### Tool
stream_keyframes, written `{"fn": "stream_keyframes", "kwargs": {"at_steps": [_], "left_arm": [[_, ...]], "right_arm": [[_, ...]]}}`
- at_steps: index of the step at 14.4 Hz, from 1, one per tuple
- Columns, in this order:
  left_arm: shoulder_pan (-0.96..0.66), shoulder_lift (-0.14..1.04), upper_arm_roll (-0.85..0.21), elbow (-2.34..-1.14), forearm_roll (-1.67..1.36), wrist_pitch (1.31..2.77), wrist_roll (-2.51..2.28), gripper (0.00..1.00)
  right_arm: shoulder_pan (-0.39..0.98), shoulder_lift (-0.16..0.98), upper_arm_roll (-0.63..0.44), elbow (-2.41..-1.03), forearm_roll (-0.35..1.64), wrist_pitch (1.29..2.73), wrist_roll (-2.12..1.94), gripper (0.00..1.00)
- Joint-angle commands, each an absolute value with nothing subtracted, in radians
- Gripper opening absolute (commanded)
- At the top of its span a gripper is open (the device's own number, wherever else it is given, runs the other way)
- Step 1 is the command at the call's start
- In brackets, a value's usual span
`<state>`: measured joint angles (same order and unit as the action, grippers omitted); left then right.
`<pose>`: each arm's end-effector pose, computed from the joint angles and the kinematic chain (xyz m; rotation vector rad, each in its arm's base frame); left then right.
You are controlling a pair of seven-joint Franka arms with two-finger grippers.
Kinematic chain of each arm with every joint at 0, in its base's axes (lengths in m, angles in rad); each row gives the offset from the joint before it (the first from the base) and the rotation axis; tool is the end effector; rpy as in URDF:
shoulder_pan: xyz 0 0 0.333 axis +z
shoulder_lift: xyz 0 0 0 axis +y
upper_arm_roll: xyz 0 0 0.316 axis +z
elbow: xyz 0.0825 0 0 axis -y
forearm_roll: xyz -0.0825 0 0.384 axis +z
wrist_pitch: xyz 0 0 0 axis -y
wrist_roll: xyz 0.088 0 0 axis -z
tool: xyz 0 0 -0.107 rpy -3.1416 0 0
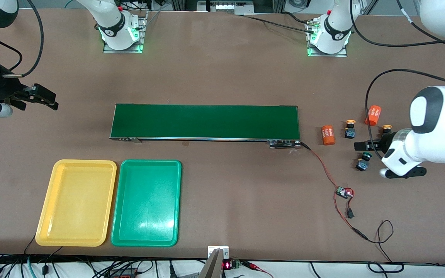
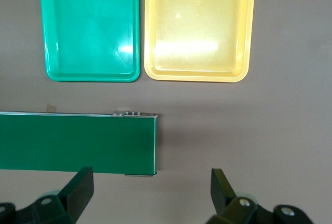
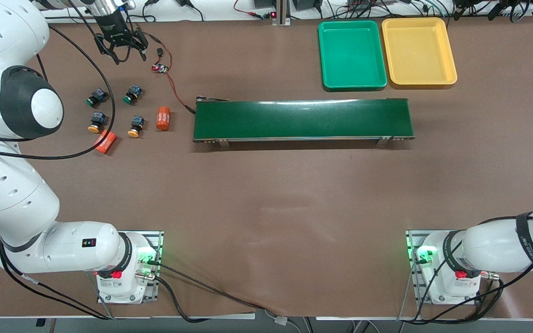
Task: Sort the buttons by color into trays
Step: 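Move the left gripper down toward the orange cylinder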
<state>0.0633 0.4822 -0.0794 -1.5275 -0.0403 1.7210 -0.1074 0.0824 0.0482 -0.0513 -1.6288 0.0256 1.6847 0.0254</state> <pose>0.6562 -0.0074 0.3596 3.0461 0.1628 -0.4478 0.5766 0.0210 0.5797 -3.1184 -0.0046 -0.0111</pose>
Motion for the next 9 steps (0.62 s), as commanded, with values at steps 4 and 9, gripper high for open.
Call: {"fn": "stream_keyframes", "kwargs": {"at_steps": [4,9], "left_arm": [[0.063,0.328,-0.126,-1.899,-0.031,1.963,-0.115,1.00],[0.063,0.270,-0.161,-2.052,-0.031,2.066,-0.117,1.00]], "right_arm": [[0.086,0.052,-0.049,-1.620,0.021,1.690,0.034,1.00],[0.086,0.051,-0.049,-1.620,0.021,1.689,0.035,1.00]]}}
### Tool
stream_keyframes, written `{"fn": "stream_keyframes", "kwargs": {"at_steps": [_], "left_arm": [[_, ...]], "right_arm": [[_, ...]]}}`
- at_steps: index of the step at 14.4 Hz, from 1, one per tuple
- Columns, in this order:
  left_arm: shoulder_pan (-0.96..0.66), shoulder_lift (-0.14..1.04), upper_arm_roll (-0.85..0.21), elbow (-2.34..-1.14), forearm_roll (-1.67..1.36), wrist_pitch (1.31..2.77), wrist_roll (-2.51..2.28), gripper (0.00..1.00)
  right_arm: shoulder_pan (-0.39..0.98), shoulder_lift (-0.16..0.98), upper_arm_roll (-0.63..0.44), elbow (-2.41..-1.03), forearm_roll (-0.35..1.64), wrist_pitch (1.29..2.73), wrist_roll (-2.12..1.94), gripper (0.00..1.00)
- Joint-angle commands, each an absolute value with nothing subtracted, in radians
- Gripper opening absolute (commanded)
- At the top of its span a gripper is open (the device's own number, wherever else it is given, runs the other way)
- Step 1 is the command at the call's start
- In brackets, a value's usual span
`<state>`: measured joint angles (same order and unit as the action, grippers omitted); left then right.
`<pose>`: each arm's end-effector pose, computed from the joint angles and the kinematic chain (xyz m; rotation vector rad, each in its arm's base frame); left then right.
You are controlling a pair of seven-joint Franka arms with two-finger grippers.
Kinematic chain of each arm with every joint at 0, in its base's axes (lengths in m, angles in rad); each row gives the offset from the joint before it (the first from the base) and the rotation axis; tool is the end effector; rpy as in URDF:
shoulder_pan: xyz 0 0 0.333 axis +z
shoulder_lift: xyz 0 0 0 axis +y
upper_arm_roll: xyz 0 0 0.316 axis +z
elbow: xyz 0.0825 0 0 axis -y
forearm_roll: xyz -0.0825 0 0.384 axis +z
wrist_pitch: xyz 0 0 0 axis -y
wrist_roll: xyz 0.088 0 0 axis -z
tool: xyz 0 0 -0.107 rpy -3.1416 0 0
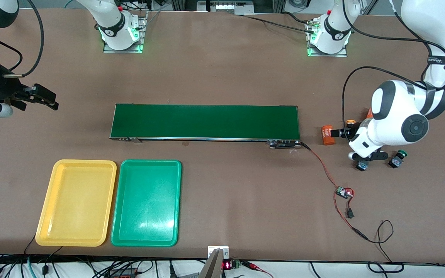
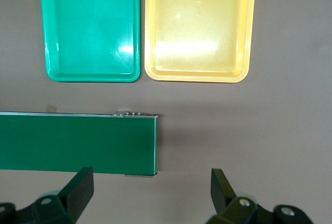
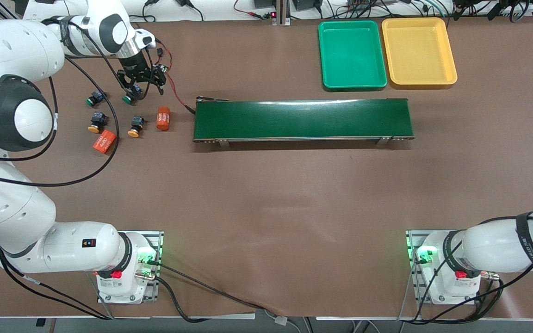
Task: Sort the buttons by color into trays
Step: 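Move the left gripper down toward the orange cylinder, then grasp the orange cylinder with the left gripper and lift it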
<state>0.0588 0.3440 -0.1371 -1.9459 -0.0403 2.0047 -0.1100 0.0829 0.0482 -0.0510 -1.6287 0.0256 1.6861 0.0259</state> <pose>0.5803 -0.0455 0.2863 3.0545 0.0844 -0.4443 0.5768 0.0215 0.5799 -3.1183 -0.0051 -0.0134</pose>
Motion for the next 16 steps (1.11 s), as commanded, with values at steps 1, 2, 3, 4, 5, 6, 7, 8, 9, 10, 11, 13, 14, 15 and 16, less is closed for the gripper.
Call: {"fn": "stream_keyframes", "kwargs": {"at_steps": [1,2,3,4,5,6,7,8,9,10,11,13,14,15,16], "left_arm": [[0.064,0.256,-0.179,-2.086,-0.031,2.089,-0.115,1.00],[0.064,0.236,-0.195,-2.133,-0.031,2.133,-0.117,1.00],[0.067,0.227,-0.199,-2.178,-0.031,2.185,-0.117,1.00],[0.069,0.230,-0.198,-2.209,-0.031,2.235,-0.117,1.00],[0.074,0.244,-0.198,-2.220,-0.031,2.278,-0.115,1.00],[0.077,0.261,-0.198,-2.220,-0.031,2.296,-0.114,1.00],[0.083,0.279,-0.198,-2.214,-0.031,2.315,-0.114,1.00],[0.083,0.299,-0.198,-2.209,-0.031,2.335,-0.110,1.00],[0.083,0.311,-0.196,-2.209,-0.031,2.357,-0.106,1.00],[0.084,0.327,-0.195,-2.209,-0.029,2.377,-0.100,1.00],[0.090,0.340,-0.195,-2.207,-0.028,2.384,-0.095,1.00],[0.092,0.380,-0.192,-2.174,-0.028,2.382,-0.094,1.00],[0.095,0.406,-0.190,-2.157,-0.028,2.384,-0.092,1.00],[0.095,0.428,-0.190,-2.139,-0.028,2.384,-0.092,1.00],[0.095,0.437,-0.190,-2.137,-0.028,2.384,-0.092,1.00]], "right_arm": [[0.087,0.051,-0.049,-1.620,0.021,1.690,0.035,1.00],[0.089,0.051,-0.049,-1.620,0.021,1.690,0.035,1.00],[0.087,0.051,-0.049,-1.620,0.023,1.690,0.035,1.00],[0.087,0.049,-0.049,-1.620,0.021,1.686,0.035,1.00],[0.086,0.049,-0.049,-1.620,0.021,1.684,0.035,1.00],[0.081,0.049,-0.049,-1.620,0.021,1.683,0.034,1.00],[0.080,0.049,-0.052,-1.620,0.023,1.681,0.028,1.00],[0.078,0.049,-0.054,-1.620,0.025,1.681,0.025,1.00],[0.078,0.049,-0.054,-1.620,0.023,1.683,0.022,1.00],[0.078,0.049,-0.054,-1.620,0.023,1.683,0.021,1.00],[0.078,0.051,-0.054,-1.620,0.023,1.684,0.021,1.00],[0.078,0.051,-0.054,-1.620,0.026,1.684,0.023,1.00],[0.077,0.049,-0.055,-1.620,0.028,1.680,0.021,1.00],[0.077,0.049,-0.057,-1.620,0.028,1.680,0.021,1.00],[0.077,0.051,-0.057,-1.620,0.028,1.683,0.020,1.00]]}}
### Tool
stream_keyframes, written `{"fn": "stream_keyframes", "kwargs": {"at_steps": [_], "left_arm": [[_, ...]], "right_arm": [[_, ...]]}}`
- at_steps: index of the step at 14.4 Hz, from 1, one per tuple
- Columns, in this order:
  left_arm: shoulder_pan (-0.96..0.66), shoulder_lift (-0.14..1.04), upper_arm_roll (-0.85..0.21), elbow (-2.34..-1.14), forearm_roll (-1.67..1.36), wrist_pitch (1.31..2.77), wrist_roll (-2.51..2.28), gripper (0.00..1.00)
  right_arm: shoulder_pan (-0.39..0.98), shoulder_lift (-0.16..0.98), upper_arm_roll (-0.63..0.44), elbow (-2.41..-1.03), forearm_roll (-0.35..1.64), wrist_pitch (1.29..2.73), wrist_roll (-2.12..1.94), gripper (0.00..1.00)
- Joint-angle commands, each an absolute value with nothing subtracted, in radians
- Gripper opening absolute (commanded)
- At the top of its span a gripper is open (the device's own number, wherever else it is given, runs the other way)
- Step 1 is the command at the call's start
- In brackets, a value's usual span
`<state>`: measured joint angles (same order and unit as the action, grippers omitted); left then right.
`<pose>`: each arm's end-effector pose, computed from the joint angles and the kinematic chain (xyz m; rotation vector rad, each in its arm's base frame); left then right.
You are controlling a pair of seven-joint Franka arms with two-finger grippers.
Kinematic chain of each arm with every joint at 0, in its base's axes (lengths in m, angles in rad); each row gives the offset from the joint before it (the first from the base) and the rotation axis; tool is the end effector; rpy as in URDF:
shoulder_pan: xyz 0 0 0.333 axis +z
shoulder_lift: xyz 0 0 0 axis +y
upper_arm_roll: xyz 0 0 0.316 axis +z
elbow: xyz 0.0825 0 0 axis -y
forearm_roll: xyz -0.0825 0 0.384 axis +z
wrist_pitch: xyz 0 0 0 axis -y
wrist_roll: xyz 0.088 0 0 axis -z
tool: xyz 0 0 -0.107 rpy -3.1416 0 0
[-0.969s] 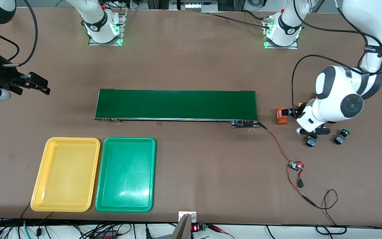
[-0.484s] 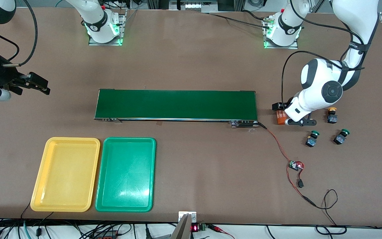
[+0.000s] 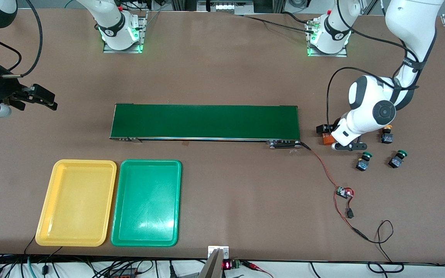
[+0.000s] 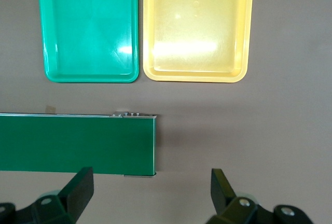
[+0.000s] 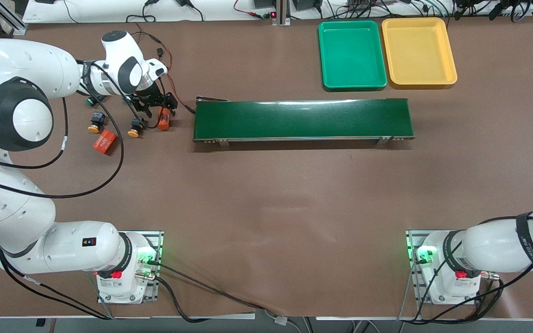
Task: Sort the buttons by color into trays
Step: 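Grasp the orange cylinder with the left gripper and lift it, then carry the orange cylinder onto the conveyor belt and open the left gripper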
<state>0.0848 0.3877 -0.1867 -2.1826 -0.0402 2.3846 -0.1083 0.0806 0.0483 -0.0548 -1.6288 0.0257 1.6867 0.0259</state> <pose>0.5375 -0.0575 0.1982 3.0505 0.0692 -0.2895 0.5770 0.0180 0.5799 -3.1184 0.0045 -0.0142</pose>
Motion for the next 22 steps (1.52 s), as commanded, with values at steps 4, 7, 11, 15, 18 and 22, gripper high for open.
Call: {"fn": "stream_keyframes", "kwargs": {"at_steps": [4,7,11,15,18,22], "left_arm": [[0.121,0.486,-0.189,-2.131,-0.028,2.388,-0.092,0.97],[0.132,0.473,-0.190,-2.131,-0.028,2.378,-0.106,0.37],[0.109,0.402,-0.202,-2.100,-0.028,2.300,-0.097,0.02],[0.110,0.379,-0.276,-1.933,-0.026,2.067,0.016,0.00],[0.115,0.373,-0.336,-1.908,-0.026,2.006,0.309,0.00],[0.097,0.377,-0.409,-1.911,-0.022,2.000,0.561,0.00]], "right_arm": [[0.071,0.054,-0.057,-1.621,0.032,1.680,0.018,1.00],[0.069,0.055,-0.058,-1.621,0.028,1.681,0.017,1.00],[0.069,0.055,-0.058,-1.621,0.028,1.681,0.017,1.00],[0.069,0.055,-0.058,-1.623,0.028,1.683,0.017,1.00],[0.069,0.055,-0.058,-1.623,0.028,1.684,0.017,1.00],[0.071,0.055,-0.058,-1.623,0.026,1.681,0.017,1.00]]}}
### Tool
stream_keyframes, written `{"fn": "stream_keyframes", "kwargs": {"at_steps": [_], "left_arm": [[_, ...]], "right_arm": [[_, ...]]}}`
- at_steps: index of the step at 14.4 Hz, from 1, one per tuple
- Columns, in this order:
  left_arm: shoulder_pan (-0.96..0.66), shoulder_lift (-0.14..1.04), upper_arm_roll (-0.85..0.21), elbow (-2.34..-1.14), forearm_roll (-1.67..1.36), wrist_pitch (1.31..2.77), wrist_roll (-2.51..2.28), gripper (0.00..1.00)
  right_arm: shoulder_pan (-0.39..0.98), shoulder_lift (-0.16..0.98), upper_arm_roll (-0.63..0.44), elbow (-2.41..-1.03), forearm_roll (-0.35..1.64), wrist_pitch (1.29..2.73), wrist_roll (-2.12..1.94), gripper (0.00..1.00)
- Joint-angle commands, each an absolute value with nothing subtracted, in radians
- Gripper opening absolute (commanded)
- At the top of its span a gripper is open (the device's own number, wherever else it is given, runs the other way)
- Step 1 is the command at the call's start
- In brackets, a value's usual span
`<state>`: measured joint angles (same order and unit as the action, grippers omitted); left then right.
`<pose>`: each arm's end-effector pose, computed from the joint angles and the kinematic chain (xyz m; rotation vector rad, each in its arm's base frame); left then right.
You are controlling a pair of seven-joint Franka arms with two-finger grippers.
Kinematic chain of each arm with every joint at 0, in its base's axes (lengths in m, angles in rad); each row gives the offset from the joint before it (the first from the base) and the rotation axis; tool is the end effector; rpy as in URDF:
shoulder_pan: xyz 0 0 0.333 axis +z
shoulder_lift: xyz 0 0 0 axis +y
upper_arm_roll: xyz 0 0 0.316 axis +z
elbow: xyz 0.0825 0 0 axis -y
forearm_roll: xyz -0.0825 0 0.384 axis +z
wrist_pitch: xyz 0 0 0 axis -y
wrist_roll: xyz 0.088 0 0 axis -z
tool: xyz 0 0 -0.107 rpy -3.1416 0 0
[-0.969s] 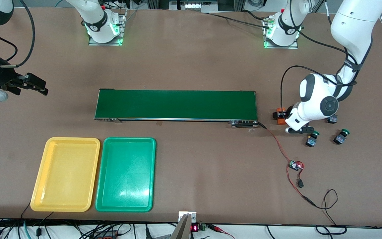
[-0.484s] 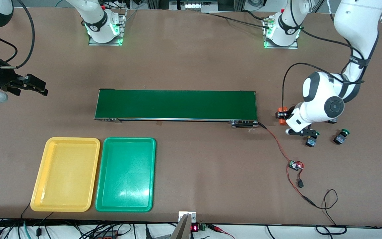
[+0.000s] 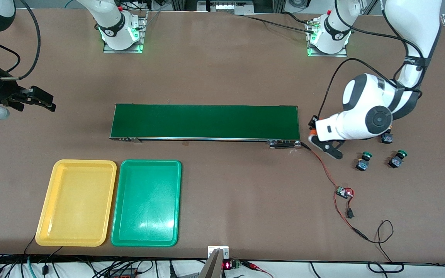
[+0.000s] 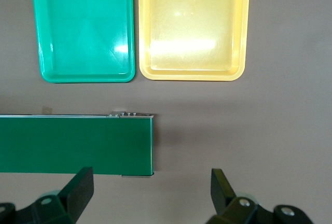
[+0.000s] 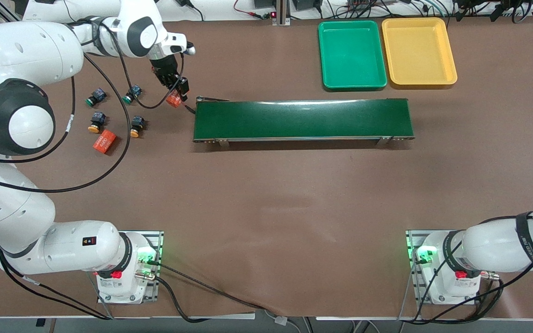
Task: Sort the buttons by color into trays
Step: 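Carry the orange cylinder onto the conveyor belt and open the left gripper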
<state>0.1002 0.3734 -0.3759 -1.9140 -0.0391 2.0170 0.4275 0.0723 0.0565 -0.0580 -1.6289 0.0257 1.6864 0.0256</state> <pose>0.5726 -0.1550 0.2954 2.7689 -0.9715 -0.3430 0.5791 0.0116 0.5750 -3.1192 0.0221 -0.0010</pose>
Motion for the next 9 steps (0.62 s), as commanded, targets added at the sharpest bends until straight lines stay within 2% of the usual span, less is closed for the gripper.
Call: {"fn": "stream_keyframes", "kwargs": {"at_steps": [1,9], "left_arm": [[0.063,0.379,-0.410,-1.910,-0.011,2.002,0.671,0.00],[-0.041,0.410,-0.419,-1.911,0.073,1.986,1.045,0.00]], "right_arm": [[0.069,0.055,-0.058,-1.623,0.026,1.678,0.017,1.00],[0.058,0.055,-0.058,-1.623,0.023,1.681,0.017,1.00]]}}
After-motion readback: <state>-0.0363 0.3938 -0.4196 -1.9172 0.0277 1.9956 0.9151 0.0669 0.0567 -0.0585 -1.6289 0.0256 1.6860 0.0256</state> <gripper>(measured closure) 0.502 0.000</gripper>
